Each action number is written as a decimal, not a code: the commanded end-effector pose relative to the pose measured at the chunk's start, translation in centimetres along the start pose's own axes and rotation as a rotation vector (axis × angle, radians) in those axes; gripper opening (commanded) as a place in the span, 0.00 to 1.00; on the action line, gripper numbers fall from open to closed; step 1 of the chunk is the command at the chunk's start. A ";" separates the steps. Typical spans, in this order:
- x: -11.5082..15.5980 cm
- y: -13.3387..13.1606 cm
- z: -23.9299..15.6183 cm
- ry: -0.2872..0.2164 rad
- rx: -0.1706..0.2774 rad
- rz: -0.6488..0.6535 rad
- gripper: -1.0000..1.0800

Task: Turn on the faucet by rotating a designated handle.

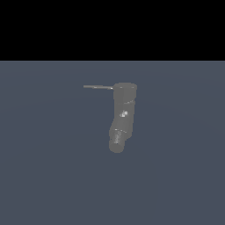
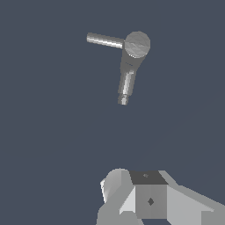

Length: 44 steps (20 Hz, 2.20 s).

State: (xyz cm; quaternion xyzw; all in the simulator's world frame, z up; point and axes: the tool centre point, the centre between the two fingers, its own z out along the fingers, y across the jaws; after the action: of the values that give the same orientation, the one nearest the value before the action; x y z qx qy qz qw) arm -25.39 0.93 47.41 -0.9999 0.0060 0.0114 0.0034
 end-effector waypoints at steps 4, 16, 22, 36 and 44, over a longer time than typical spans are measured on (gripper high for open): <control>0.0 -0.1 0.1 0.000 0.000 0.005 0.00; 1.2 -2.2 2.0 0.001 0.002 0.124 0.00; 2.6 -4.2 3.8 0.002 0.004 0.244 0.00; 7.5 -8.4 8.7 0.005 0.010 0.557 0.00; 10.8 -10.2 11.5 0.006 0.013 0.735 0.00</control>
State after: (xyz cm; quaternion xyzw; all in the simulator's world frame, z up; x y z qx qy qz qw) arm -15.36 10.74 36.31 -0.9372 0.3487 0.0089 0.0052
